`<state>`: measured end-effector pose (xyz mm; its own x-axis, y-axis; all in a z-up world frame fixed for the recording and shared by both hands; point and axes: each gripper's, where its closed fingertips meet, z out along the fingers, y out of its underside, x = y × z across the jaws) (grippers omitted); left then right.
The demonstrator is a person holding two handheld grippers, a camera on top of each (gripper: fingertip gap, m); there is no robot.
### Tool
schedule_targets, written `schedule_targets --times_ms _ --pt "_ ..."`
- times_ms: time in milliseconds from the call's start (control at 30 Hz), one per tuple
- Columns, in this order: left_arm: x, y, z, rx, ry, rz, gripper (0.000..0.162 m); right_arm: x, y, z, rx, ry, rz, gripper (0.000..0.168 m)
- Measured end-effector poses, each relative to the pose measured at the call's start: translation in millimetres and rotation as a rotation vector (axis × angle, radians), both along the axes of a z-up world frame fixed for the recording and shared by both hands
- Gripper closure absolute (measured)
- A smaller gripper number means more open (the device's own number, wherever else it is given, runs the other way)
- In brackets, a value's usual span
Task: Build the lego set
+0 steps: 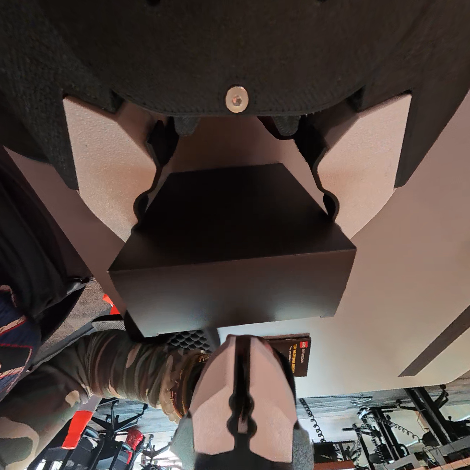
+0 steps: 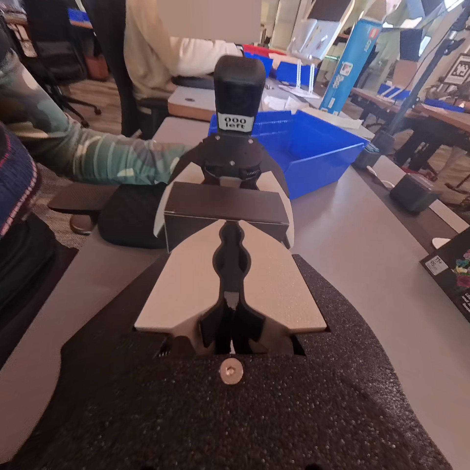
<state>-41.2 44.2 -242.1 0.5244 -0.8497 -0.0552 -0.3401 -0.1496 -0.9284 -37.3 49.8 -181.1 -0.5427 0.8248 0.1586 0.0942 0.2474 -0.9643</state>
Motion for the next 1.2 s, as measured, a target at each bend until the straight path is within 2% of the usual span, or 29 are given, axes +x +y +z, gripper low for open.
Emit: schedule_targets --times_ms 67,100,133,233,400,467,600,700,733,767,867,933,1067,1133,1200 --pt "2.3 -0.8 -0.3 -0.004 0.002 -0.024 0.026 -1.7 0.8 -4.2 0.037 0.006 -0.004 0.161" --pt "3.5 -1.8 -0.5 -0.01 0.004 -0.048 0.026 -1.7 0.3 -2.8 0.061 0.035 0.003 0.155" --pt "5.0 -3.4 -0.5 -0.019 0.001 -0.082 0.026 -1.1 -0.6 0.9 0.092 0.081 0.012 0.146" --pt "9.8 -12.2 2.0 -0.062 -0.051 -0.228 0.026 1.7 -0.4 9.1 0.296 0.173 0.039 0.104" --pt "13.7 -18.5 5.5 -0.105 -0.099 -0.386 0.026 -2.1 5.4 -10.7 0.604 -0.119 0.167 0.072" --pt "17.6 -21.8 2.8 -0.082 -0.06 -0.413 0.026 -9.3 5.0 -13.4 0.681 -0.186 0.228 0.074" --pt "24.1 -30.2 0.5 -0.068 -0.024 -0.463 0.027 -14.7 -26.8 -11.2 0.896 -0.13 0.472 0.093" --pt "27.3 -34.0 0.6 -0.073 -0.022 -0.497 0.026 -14.9 -32.8 -26.4 1.047 -0.283 0.589 0.094" --pt "27.8 -33.9 0.8 -0.075 -0.023 -0.5 0.026 -13.8 -31.9 -31.9 1.079 -0.344 0.617 0.098" --pt "27.3 -33.0 0.9 -0.084 -0.023 -0.493 0.026 -10.2 -30.0 -36.2 1.098 -0.414 0.643 0.109" --pt "12.7 -26.8 -1.0 -0.191 0.017 -0.381 0.035 -11.9 -16.1 -34.5 1.108 -0.558 0.542 0.112" --pt "-5.0 -18.8 7.4 -0.236 -0.001 -0.221 0.028 -10.3 -5.7 -34.3 1.028 -0.67 0.409 0.114" --pt "-29.5 -12.9 47.6 -0.063 -0.089 0.109 0.032 -6.1 29.4 -33.7 0.931 -0.832 0.076 0.114" --pt "-32.1 -6.5 54.3 0.025 -0.07 0.274 0.039 -2.1 33.4 -31.4 0.833 -0.867 -0.01 0.115" --pt "-25.7 1.7 48.3 0.053 -0.044 0.383 0.046 1.6 35.5 -29.6 0.764 -0.897 -0.087 0.115"
